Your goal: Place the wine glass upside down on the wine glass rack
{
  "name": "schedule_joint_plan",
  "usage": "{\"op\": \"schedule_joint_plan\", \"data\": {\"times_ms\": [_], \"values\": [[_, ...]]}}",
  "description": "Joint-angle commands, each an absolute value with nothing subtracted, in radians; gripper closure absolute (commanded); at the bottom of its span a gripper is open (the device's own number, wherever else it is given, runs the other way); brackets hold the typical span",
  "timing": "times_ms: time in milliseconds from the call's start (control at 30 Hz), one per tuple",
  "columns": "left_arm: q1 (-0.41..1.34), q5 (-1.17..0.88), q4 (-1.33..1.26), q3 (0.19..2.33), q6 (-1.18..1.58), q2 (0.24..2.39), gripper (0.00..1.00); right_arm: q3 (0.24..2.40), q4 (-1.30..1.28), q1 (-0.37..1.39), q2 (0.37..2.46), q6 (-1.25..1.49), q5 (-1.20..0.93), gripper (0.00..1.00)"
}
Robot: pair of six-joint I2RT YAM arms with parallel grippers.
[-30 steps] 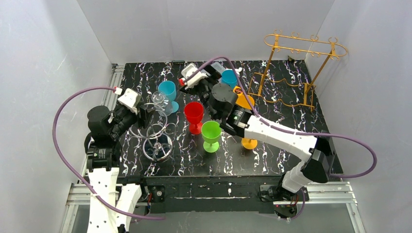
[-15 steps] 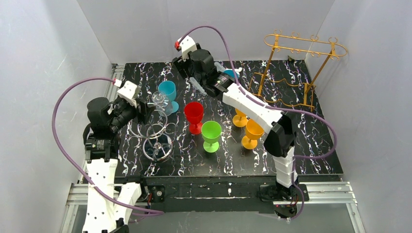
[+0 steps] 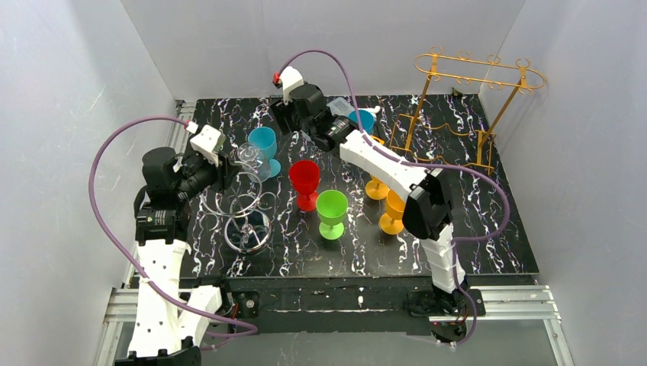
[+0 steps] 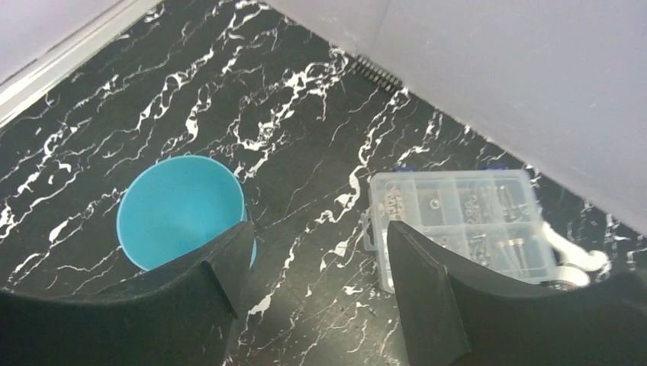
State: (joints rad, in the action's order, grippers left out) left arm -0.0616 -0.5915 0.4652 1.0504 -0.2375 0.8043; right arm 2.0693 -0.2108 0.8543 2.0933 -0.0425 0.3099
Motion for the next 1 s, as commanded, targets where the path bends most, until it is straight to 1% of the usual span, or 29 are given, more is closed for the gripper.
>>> {"op": "schedule_joint_plan", "data": {"times_ms": [0,133,200,267,633,833,967], "values": [[-0.060,-0.626,0.453,1.072,-0.244,0.787,0.79,2.115,-0.189,0.838,2.166,0.027,0.272,0.27],[-0.060,-0.635,0.453,1.072,-0.244,0.782,0.93,2.167,-0.199,0.836,2.225,0.062,0.242,0.27],[-0.060,-0.634,0.455,1.071,-0.244,0.776,0.97,2.178,-0.195,0.836,2.243,0.082,0.221,0.28],[-0.060,-0.637,0.457,1.072,-0.243,0.767,1.00,2.177,-0.184,0.836,2.254,0.101,0.209,0.28],[-0.060,-0.650,0.473,1.072,-0.260,0.751,1.00,2.064,-0.108,0.819,2.181,0.138,0.242,0.30],[-0.060,-0.655,0.472,1.073,-0.253,0.756,1.00,2.145,-0.134,0.818,2.231,0.169,0.206,0.32],[-0.061,-0.655,0.472,1.076,-0.252,0.756,1.00,2.125,-0.109,0.818,2.220,0.191,0.201,0.32]]}}
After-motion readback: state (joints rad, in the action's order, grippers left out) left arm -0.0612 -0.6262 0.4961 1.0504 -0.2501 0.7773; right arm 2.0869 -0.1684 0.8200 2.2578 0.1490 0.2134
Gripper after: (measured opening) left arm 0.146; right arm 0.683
